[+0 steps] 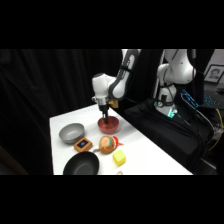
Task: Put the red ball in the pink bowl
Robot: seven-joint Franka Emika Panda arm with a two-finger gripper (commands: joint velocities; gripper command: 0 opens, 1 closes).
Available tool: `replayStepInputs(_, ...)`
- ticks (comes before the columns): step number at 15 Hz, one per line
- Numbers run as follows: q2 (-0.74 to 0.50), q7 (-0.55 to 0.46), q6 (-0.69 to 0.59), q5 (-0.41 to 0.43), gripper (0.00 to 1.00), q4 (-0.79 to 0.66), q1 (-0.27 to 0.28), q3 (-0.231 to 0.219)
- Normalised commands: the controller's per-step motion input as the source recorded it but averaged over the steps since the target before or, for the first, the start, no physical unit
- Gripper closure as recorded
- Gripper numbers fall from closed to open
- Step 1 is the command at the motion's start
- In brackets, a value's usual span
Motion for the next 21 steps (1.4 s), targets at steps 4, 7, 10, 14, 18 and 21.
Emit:
replayStepInputs(4,0.00,-0.03,0.13,0.120,0.34,-0.02,-0.010,0.018)
replayStepInputs(7,-0.09,-0.07,0.00,0.108,0.10,-0.01,-0.028,0.011)
replayStepInputs(10,-0.28,-0.07,-0.13,0.056,0.00,-0.08,-0.014,-0.020)
replayStepInputs(14,-0.48,-0.01,-0.33,0.019,0.00,-0.14,0.005,-0.045)
replayStepInputs(18,-0.50,0.06,-0.38,-0.063,0.00,-0.12,0.017,-0.053)
replayStepInputs(21,-0.45,0.14,-0.34,-0.149,0.00,-0.04,0.012,-0.039)
